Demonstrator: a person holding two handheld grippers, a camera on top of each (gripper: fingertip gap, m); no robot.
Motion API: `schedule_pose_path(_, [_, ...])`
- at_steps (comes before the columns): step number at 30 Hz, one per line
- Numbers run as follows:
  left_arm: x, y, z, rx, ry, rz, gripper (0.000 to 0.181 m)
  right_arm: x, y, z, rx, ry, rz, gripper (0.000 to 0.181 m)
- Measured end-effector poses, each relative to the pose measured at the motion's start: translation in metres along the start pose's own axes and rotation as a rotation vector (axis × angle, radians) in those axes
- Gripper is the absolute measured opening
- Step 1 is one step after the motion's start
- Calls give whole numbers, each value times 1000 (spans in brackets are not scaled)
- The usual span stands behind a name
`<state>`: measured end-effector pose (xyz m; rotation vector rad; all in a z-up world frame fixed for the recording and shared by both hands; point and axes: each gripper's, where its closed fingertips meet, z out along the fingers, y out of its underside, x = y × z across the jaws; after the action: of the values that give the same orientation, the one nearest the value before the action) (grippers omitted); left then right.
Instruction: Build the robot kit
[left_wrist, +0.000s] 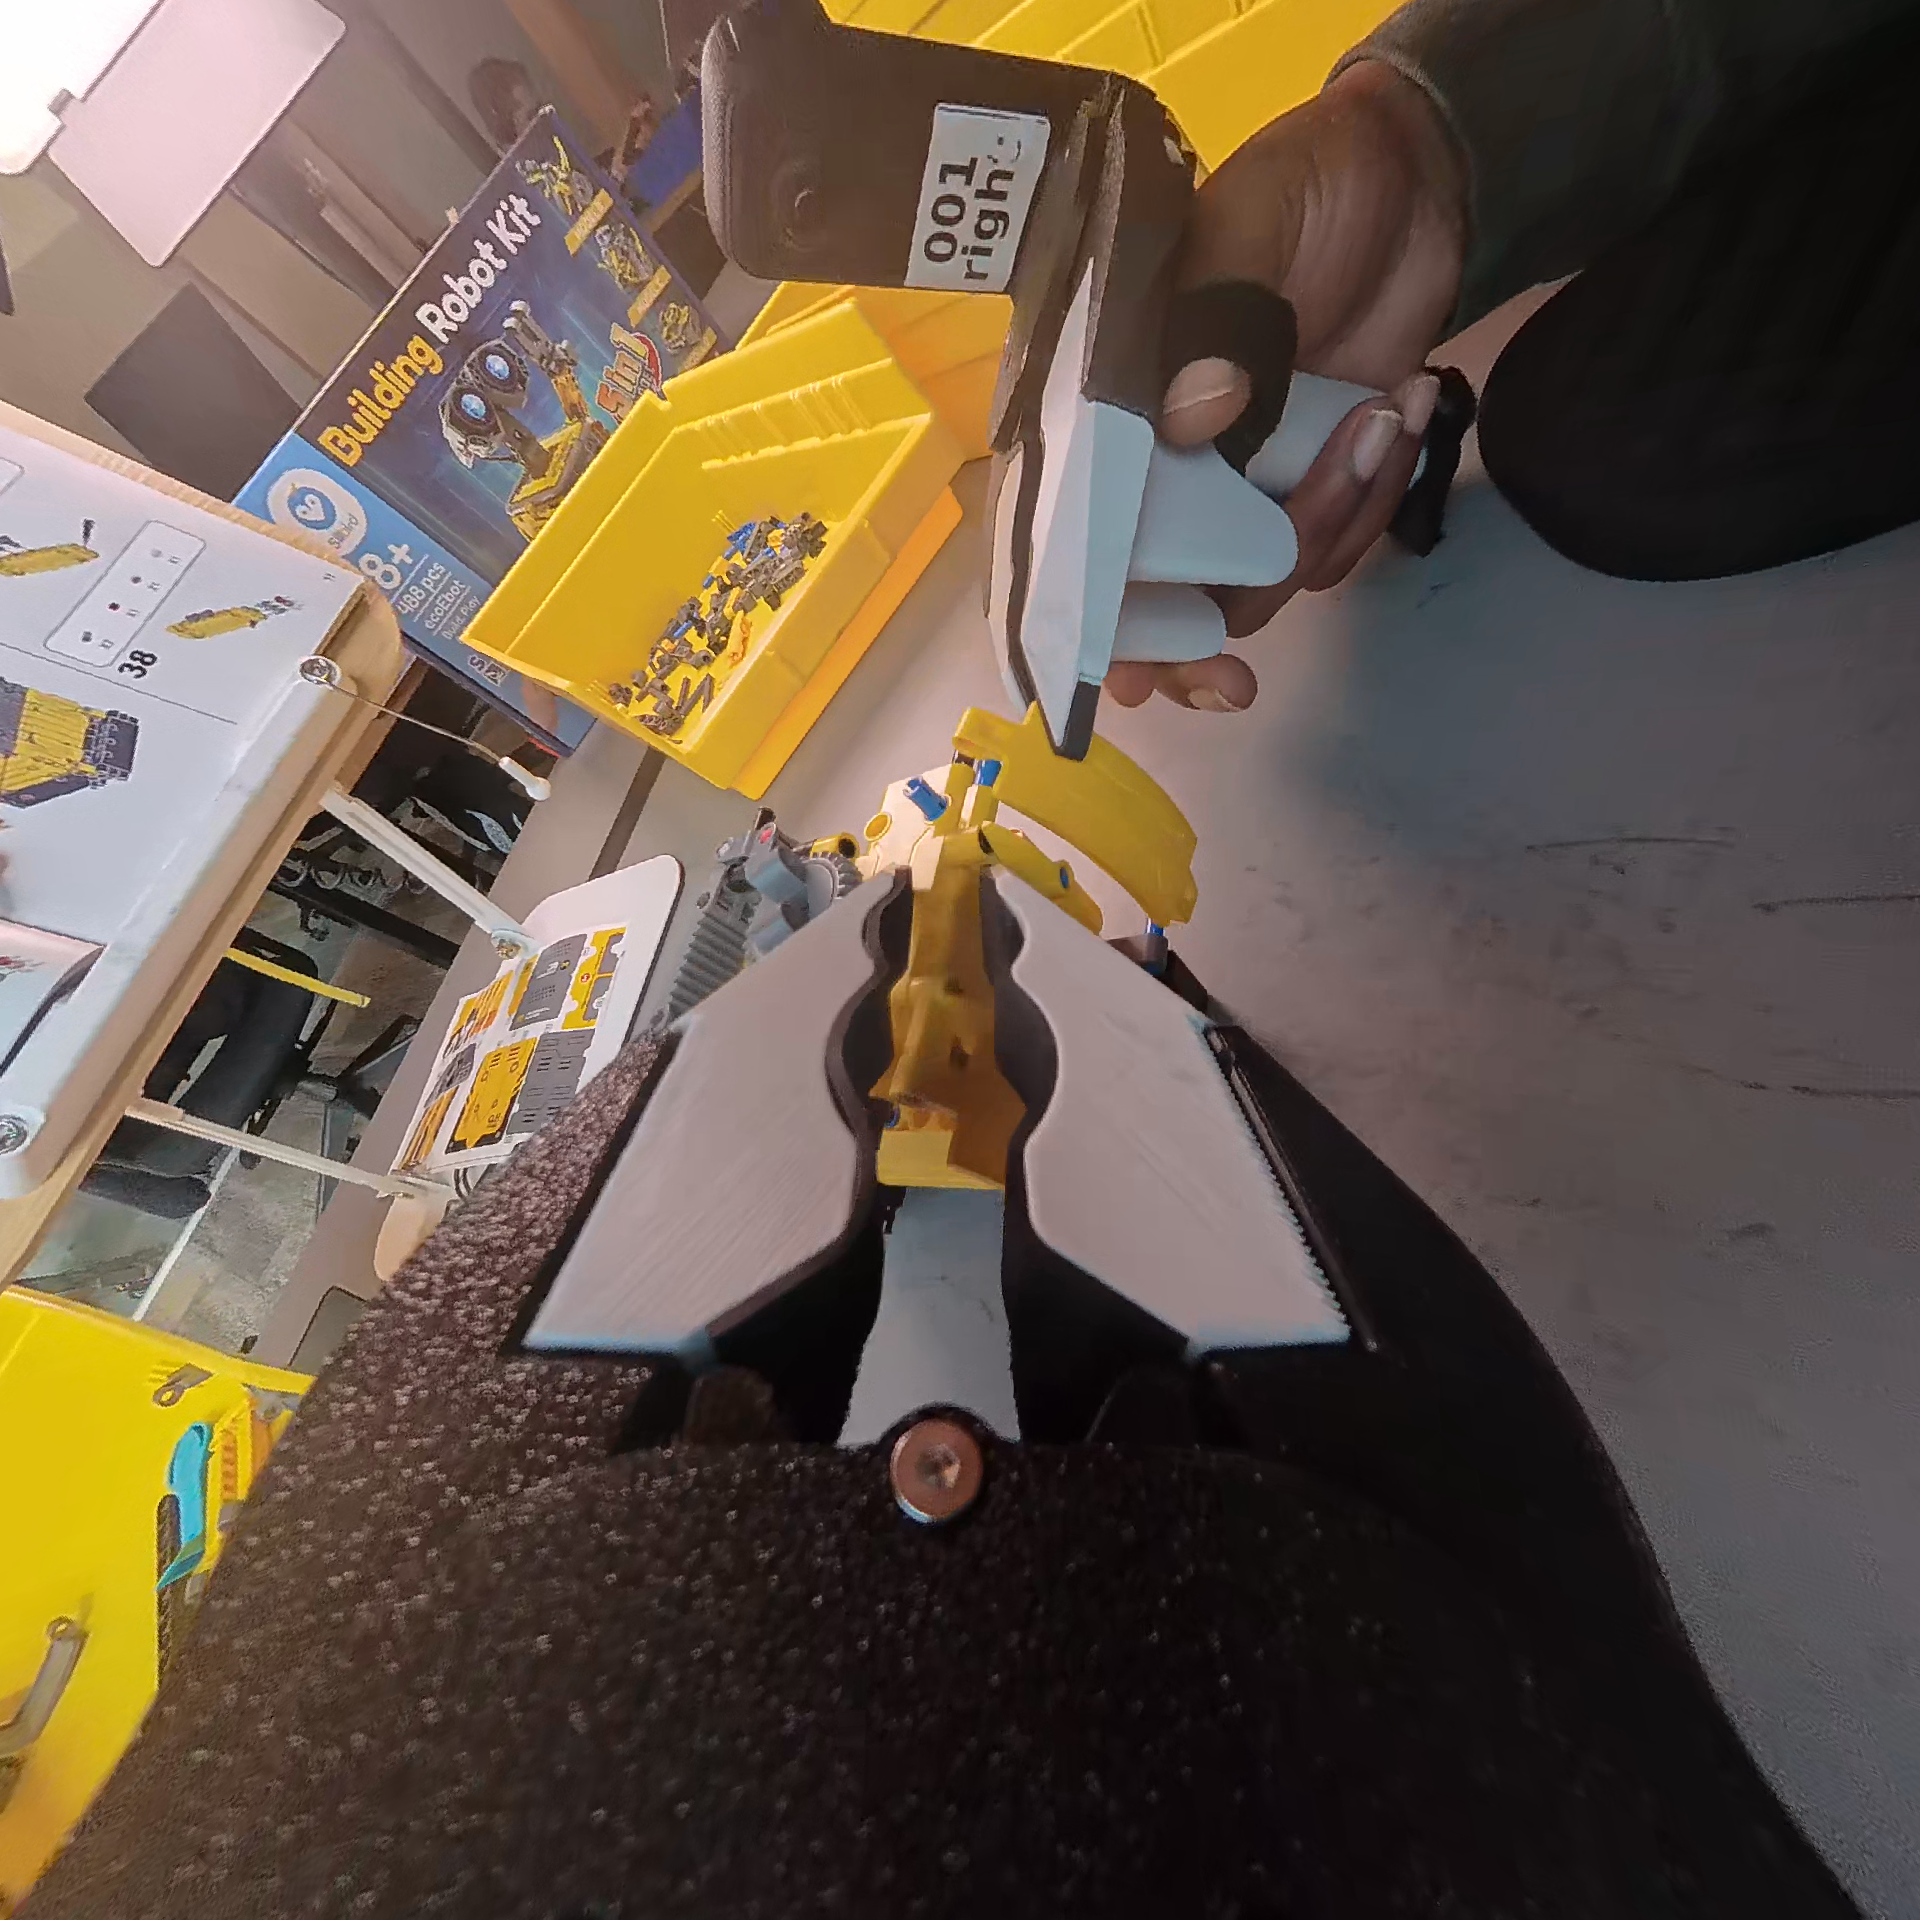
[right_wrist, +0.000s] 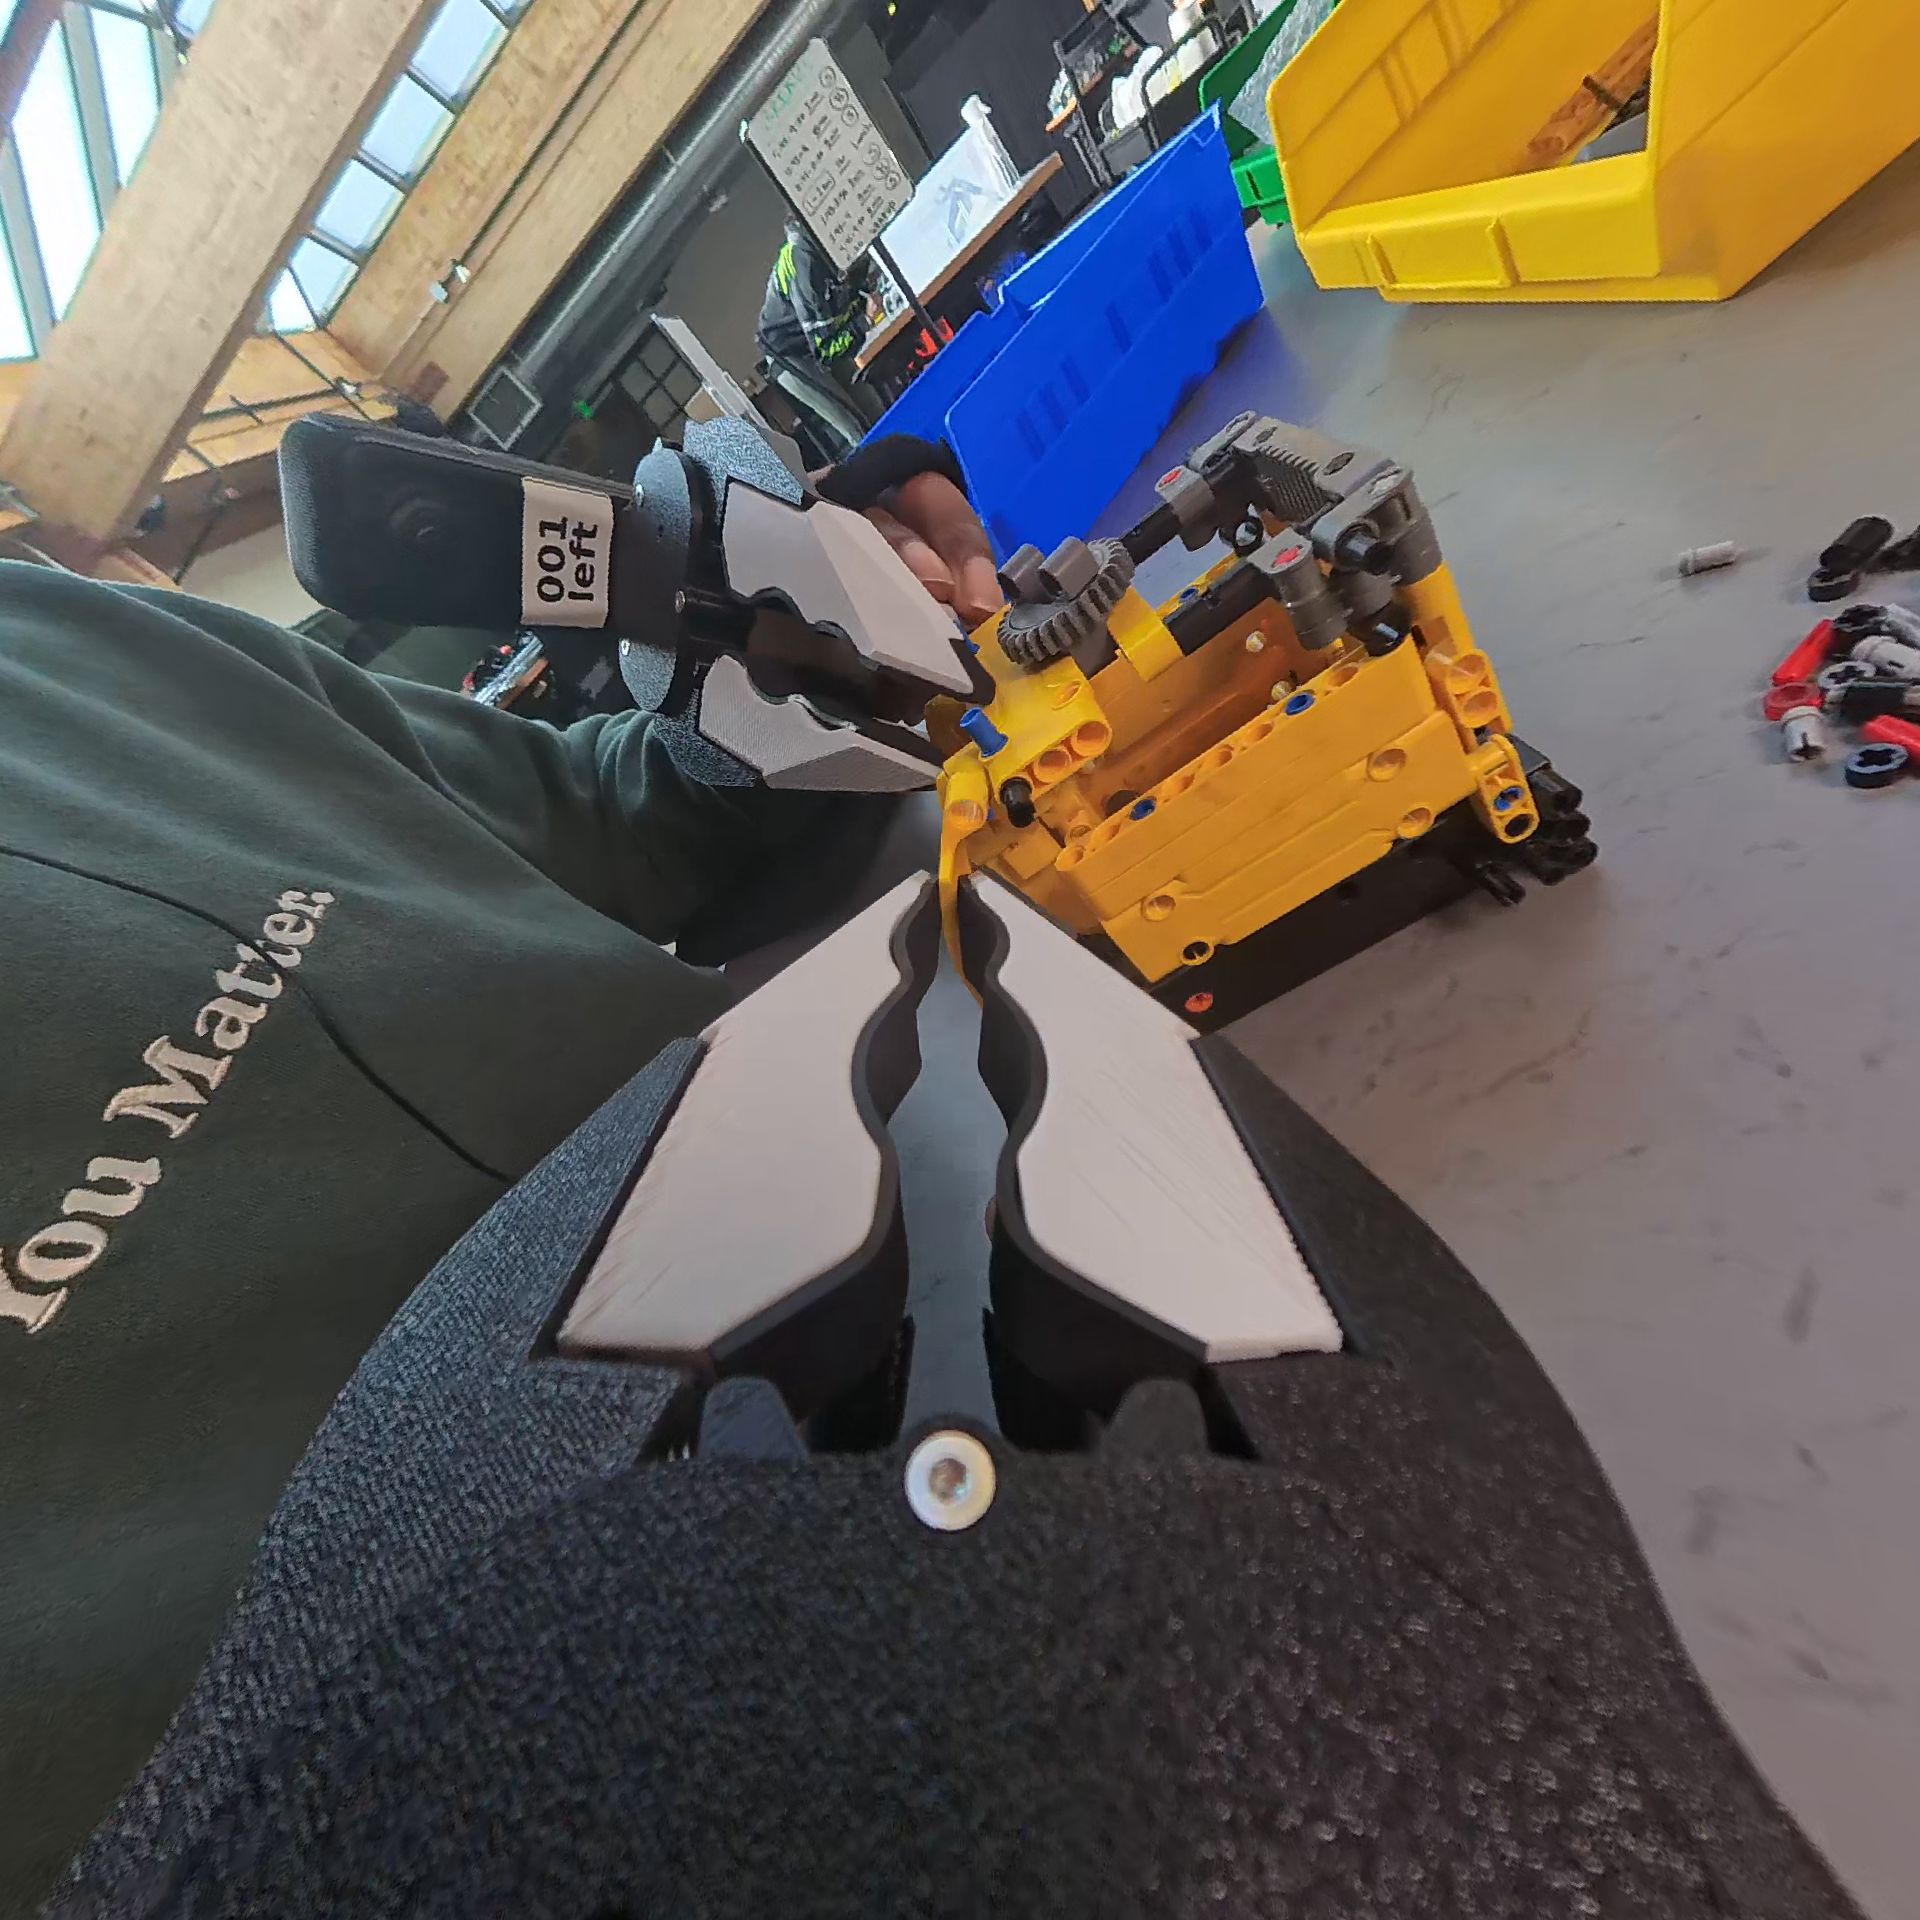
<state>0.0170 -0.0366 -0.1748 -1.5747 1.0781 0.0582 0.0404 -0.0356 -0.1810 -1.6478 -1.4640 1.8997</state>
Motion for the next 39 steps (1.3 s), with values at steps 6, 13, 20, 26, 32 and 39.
schedule_pose_path(6, [-1, 2, 0, -9, 12, 7, 13, 3, 6, -2, -63, 15, -41, 2])
schedule_pose_path(13, [-1, 1, 3, -17, 50, 21, 14, 2, 6, 3, -120, -14, -121, 2])
schedule_pose_path(20, [-4, 2, 2, -12, 75, 11, 7, 4, 6, 3, -226, -41, -200, 2])
schedule_pose_path(26, [-5, 2, 0, 8, 102, -32, 5, 4, 2, 5, -286, -56, -272, 3])
schedule_pose_path(32, [-5, 2, 0, 17, 113, -51, 5, 5, -3, 7, -253, -52, -276, 7])
schedule_pose_path(39, [-6, 3, -1, 9, 107, -53, 6, 3, -3, 8, -209, -89, -242, 2])
